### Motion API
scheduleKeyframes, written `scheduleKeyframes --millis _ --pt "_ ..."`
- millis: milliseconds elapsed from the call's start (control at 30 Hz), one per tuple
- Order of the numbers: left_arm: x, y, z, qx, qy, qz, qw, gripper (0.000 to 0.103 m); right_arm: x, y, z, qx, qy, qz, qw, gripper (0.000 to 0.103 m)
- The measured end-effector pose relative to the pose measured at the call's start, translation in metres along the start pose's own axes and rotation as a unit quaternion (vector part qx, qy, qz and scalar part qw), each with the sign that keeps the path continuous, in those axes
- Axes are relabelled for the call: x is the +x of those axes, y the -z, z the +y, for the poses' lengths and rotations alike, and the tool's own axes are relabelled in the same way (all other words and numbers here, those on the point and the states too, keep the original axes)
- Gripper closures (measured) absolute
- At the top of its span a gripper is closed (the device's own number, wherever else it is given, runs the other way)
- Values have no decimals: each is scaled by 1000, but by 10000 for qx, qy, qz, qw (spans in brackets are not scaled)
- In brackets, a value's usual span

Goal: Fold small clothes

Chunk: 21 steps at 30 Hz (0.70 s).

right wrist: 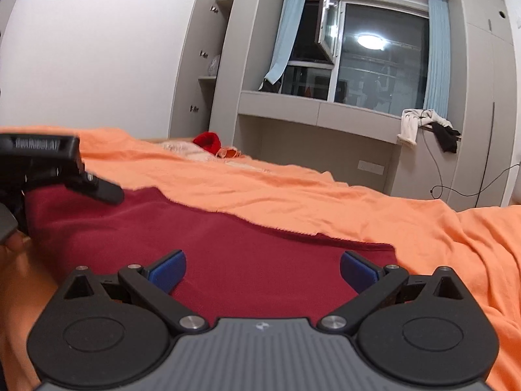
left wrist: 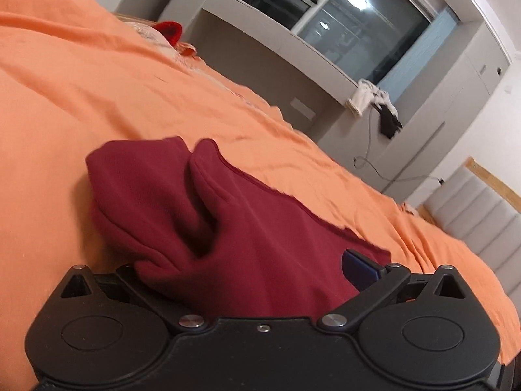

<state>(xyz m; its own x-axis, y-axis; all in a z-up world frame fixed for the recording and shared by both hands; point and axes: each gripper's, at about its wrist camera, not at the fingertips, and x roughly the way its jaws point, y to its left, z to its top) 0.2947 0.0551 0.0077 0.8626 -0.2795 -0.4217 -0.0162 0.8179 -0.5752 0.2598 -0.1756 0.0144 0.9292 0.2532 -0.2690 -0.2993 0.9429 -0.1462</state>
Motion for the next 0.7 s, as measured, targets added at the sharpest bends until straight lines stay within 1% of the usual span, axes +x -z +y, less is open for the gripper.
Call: scheduleKeyframes --millis 67,133,333,500,700 --pt "1 0 1 -149 -17 -60 9999 1 11 11 6 -56 -51 144 9999 0" --pt "-1 2 -2 -87 -28 -85 9999 1 16 22 10 -57 -52 217 9997 0" --pt "-3 7 -4 139 -85 -42 9999 1 12 30 18 -183 47 30 9998 0" --pt "-4 8 -4 176 -110 -10 9998 1 12 31 22 -261 111 20 9996 0" --pt "-4 10 -6 336 -151 10 9993 1 12 32 20 -304 155 -3 9994 0"
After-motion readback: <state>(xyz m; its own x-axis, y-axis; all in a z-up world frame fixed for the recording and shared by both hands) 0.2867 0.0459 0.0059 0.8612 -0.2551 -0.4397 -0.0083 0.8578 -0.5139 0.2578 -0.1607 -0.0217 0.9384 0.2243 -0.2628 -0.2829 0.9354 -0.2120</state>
